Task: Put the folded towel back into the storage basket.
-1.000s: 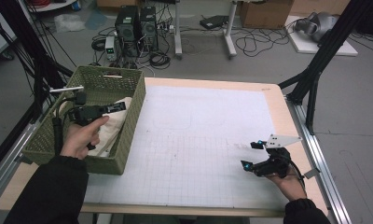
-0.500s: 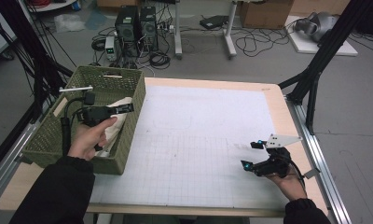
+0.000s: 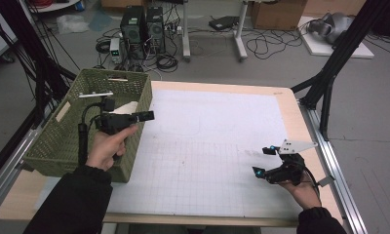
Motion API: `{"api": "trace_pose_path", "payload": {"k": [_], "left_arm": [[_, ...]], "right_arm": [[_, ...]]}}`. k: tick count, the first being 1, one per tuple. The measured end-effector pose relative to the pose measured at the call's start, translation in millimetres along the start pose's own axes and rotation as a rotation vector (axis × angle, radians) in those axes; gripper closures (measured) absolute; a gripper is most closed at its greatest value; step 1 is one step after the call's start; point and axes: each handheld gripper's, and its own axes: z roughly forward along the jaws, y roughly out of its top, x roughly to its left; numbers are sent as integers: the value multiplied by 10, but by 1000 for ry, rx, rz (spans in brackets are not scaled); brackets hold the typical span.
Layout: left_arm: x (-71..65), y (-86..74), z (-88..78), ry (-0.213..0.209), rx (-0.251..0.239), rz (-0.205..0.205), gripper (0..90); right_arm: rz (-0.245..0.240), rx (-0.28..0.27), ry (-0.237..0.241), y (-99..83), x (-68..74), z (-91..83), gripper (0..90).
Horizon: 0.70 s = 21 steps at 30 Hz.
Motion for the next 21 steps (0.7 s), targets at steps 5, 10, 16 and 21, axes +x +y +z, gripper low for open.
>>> {"api": "trace_pose_path", "payload": {"k": [5, 10, 16, 21], "left_arm": [[-80, -45, 109, -1, 7, 11, 361], [-146, -100, 210, -8, 14, 22, 359], [-206, -162, 332, -10, 25, 34, 359], [-247, -208, 421, -16, 32, 41, 358]], "right_arm": [[6, -5, 2, 0, 0, -9, 119], [8, -4, 4, 5, 0, -20, 119], [4, -8, 4, 9, -3, -25, 119], [1, -15, 1, 9, -10, -27, 119]]}}
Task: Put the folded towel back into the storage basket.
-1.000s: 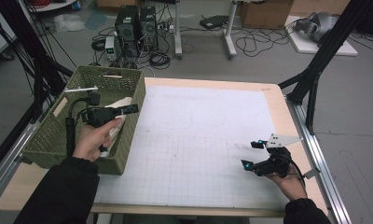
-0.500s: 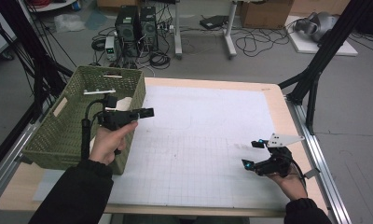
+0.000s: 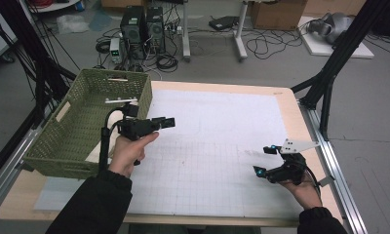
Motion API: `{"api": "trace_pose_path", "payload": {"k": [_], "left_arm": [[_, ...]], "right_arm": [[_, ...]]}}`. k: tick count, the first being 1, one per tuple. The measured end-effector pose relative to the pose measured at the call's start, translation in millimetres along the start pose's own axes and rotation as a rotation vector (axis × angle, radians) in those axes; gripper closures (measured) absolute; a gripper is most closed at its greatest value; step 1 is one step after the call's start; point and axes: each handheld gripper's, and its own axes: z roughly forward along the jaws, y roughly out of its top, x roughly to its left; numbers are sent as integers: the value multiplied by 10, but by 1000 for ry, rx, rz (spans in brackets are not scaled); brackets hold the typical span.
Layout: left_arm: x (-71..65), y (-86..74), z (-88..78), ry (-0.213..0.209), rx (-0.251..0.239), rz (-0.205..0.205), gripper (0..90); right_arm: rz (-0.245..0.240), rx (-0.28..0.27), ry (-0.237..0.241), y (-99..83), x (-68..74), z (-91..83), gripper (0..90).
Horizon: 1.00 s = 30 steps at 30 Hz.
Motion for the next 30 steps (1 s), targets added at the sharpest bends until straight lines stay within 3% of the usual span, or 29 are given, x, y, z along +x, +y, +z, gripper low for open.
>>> {"api": "trace_pose_path", "payload": {"k": [7, 30], "left_arm": [[-59, -85, 147, 11, 33, 38, 356], [-85, -346, 354, 23, 75, 69, 354]], "right_arm": [[4, 4, 2, 2, 9, -5, 119], [0, -13, 4, 21, 13, -30, 118]]}}
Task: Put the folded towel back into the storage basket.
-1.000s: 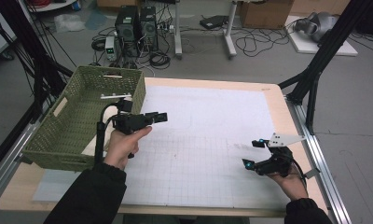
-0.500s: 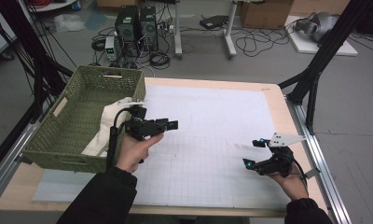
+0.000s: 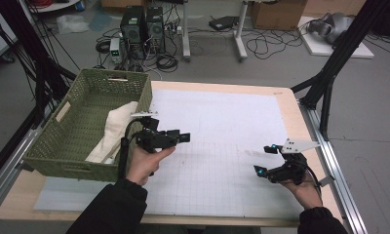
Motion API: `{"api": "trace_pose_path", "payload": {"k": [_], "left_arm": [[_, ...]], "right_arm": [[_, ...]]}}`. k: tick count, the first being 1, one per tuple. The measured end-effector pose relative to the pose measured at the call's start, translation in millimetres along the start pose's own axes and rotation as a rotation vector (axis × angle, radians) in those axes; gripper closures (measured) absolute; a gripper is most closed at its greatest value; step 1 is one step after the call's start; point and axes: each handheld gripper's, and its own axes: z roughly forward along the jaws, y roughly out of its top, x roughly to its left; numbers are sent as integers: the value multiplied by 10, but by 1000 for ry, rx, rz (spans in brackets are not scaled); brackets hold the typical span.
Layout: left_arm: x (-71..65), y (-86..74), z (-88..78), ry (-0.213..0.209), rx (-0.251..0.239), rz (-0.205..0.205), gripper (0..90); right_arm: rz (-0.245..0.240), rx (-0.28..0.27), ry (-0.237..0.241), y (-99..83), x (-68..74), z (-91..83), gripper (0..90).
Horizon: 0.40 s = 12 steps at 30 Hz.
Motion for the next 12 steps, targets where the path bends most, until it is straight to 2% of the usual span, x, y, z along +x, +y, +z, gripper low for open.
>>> {"api": "trace_pose_path", "payload": {"k": [12], "left_arm": [[-9, -49, 50, -3, 21, 14, 353]], "right_arm": [[-4, -3, -8, 5, 6, -8, 118]]}}
